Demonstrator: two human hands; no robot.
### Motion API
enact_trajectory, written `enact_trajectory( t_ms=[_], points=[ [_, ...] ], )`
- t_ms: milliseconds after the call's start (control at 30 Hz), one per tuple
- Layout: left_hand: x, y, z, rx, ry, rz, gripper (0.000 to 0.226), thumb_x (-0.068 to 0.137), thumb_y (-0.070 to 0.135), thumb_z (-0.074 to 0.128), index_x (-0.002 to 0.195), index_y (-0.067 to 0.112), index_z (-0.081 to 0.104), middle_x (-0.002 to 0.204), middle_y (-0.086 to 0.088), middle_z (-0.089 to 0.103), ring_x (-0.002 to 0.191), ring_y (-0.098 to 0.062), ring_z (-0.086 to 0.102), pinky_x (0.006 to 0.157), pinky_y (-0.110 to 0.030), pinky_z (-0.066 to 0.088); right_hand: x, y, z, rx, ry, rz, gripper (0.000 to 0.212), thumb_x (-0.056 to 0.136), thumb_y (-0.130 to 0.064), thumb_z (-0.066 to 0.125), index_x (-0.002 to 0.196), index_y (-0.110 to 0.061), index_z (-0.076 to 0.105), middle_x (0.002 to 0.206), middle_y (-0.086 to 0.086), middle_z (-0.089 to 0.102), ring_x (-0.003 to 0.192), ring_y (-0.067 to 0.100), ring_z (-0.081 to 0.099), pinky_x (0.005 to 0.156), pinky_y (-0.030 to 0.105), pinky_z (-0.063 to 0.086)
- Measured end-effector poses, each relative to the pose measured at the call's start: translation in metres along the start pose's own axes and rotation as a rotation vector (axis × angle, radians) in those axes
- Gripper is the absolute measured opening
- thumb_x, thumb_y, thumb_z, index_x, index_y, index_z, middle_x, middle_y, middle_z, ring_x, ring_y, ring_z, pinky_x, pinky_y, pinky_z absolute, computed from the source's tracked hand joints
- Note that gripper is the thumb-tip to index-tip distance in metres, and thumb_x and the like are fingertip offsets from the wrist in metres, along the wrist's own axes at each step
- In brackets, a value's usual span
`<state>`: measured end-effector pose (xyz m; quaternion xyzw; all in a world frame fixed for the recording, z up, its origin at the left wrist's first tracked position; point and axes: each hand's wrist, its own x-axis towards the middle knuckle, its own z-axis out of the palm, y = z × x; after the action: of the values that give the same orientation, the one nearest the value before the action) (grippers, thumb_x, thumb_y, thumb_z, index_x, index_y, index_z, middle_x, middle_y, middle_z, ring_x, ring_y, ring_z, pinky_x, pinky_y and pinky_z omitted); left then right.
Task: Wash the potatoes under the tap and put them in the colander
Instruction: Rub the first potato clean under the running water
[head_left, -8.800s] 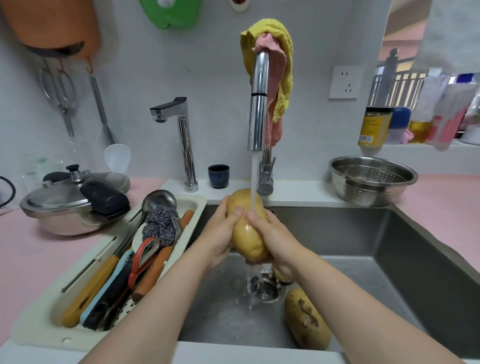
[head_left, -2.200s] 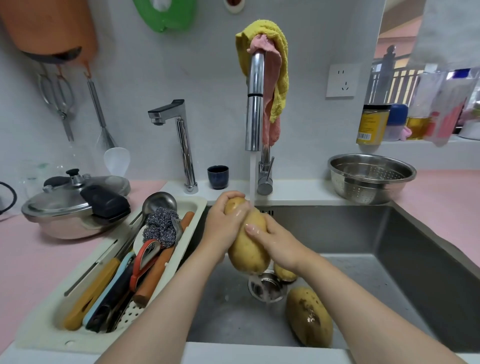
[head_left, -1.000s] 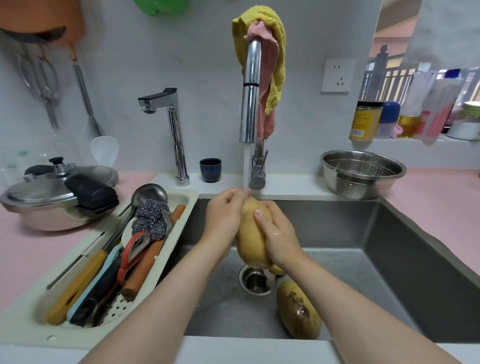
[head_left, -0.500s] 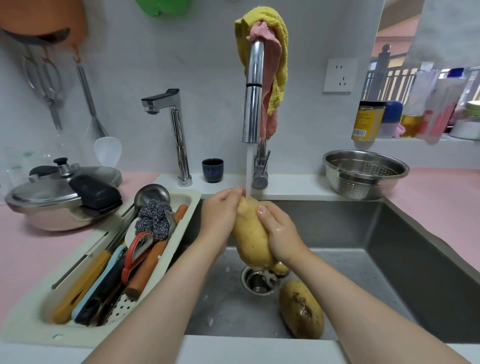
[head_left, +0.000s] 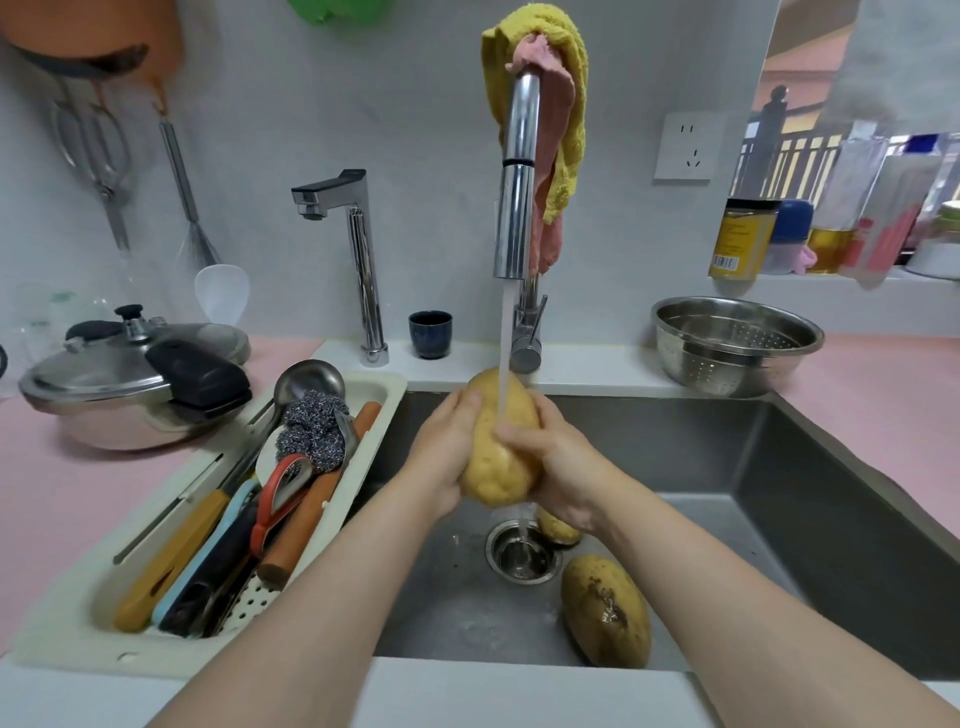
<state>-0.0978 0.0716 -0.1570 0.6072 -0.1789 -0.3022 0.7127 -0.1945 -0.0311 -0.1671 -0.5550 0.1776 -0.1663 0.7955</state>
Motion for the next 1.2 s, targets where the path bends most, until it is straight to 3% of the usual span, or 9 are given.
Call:
enact_trajectory(
  t_ms=[67, 267, 400, 533, 800, 933, 1067, 1133, 1200],
  points=[
    [0.000, -0.001, -0.004, 0.043, -0.024, -0.003, 0.036, 0.107, 0.040, 0.046, 0.139, 0.025, 0.053, 0.129, -0.007, 0.068, 0.111, -0.027, 0.069, 0.094, -0.047, 0.058, -0.002, 0.001, 0.004, -0.024, -0.020, 0.008, 0.080, 0.078, -0.016, 0.083, 0.146, -0.030, 0.042, 0.137, 0.009, 0.062, 0.117, 0.036, 0.067, 0.090, 0.060, 0.059],
    [-0.005, -0.001, -0.007, 0.115, -0.253, 0.028, 0.077, 0.081, 0.035, 0.075, 0.150, 0.023, 0.044, 0.143, -0.009, 0.059, 0.121, -0.031, 0.065, 0.087, -0.050, 0.061, -0.001, -0.009, 0.021, 0.063, 0.204, 0.088, 0.029, 0.108, -0.037, 0.045, 0.121, -0.019, 0.064, 0.115, 0.015, 0.074, 0.101, 0.037, 0.074, 0.081, 0.057, 0.062],
    [-0.011, -0.003, 0.011, 0.276, -0.149, 0.211, 0.022, 0.095, 0.030, 0.064, 0.116, 0.038, 0.063, 0.123, -0.005, 0.068, 0.110, -0.022, 0.067, 0.085, -0.041, 0.061, -0.003, -0.009, 0.018, 0.143, 0.230, 0.098, 0.035, 0.110, -0.037, 0.042, 0.120, -0.013, 0.066, 0.107, 0.017, 0.076, 0.095, 0.037, 0.074, 0.081, 0.060, 0.061],
    [-0.004, 0.001, 0.012, 0.318, 0.091, 0.241, 0.023, 0.100, 0.032, 0.054, 0.115, 0.031, 0.071, 0.115, 0.001, 0.073, 0.108, -0.021, 0.068, 0.099, -0.050, 0.055, -0.011, -0.010, 0.022, 0.197, 0.044, 0.091, 0.036, 0.105, -0.025, 0.053, 0.136, -0.006, 0.055, 0.132, 0.025, 0.065, 0.104, 0.039, 0.070, 0.084, 0.061, 0.060],
    [-0.003, 0.002, -0.013, 0.343, -0.335, 0.182, 0.068, 0.077, 0.038, 0.069, 0.142, 0.037, 0.048, 0.137, -0.002, 0.057, 0.123, -0.024, 0.061, 0.101, -0.046, 0.055, -0.018, -0.015, 0.023, 0.248, 0.088, 0.092, 0.032, 0.105, -0.028, 0.057, 0.129, -0.006, 0.062, 0.120, 0.023, 0.068, 0.098, 0.038, 0.074, 0.065, 0.052, 0.065],
    [-0.004, -0.005, -0.006, 0.559, -0.214, 0.371, 0.066, 0.077, 0.056, 0.066, 0.137, 0.037, 0.047, 0.136, 0.000, 0.051, 0.121, -0.019, 0.057, 0.103, -0.043, 0.052, -0.014, -0.014, 0.019, 0.166, 0.065, 0.126, 0.047, 0.108, -0.046, 0.044, 0.135, -0.009, 0.056, 0.127, 0.028, 0.065, 0.099, 0.043, 0.075, 0.073, 0.061, 0.062],
    [-0.002, 0.000, 0.004, 0.421, 0.155, 0.498, 0.014, 0.093, 0.030, 0.064, 0.106, 0.030, 0.060, 0.110, 0.004, 0.063, 0.102, -0.017, 0.061, 0.084, -0.031, 0.050, -0.015, -0.014, 0.024, -0.013, -0.056, 0.091, 0.053, 0.096, -0.038, 0.044, 0.137, -0.006, 0.056, 0.108, 0.022, 0.066, 0.087, 0.039, 0.068, 0.085, 0.052, 0.059],
    [-0.002, 0.010, 0.004, 0.240, 0.278, 0.437, 0.006, 0.097, 0.024, 0.058, 0.097, 0.029, 0.062, 0.100, 0.007, 0.064, 0.095, -0.017, 0.059, 0.075, -0.030, 0.047, -0.016, -0.011, 0.026, -0.232, -0.079, 0.001, 0.062, 0.079, -0.025, 0.053, 0.140, -0.023, 0.055, 0.100, 0.017, 0.066, 0.074, 0.027, 0.066, 0.067, 0.036, 0.057],
    [-0.003, 0.018, 0.000, 0.113, 0.324, 0.327, 0.012, 0.099, 0.024, 0.053, 0.092, 0.028, 0.063, 0.094, 0.005, 0.061, 0.092, -0.019, 0.056, 0.076, -0.033, 0.047, -0.016, -0.005, 0.026, -0.524, -0.065, -0.125, 0.071, 0.079, -0.013, 0.063, 0.141, -0.043, 0.047, 0.111, 0.010, 0.071, 0.088, 0.017, 0.068, 0.081, 0.040, 0.061]
  ],
)
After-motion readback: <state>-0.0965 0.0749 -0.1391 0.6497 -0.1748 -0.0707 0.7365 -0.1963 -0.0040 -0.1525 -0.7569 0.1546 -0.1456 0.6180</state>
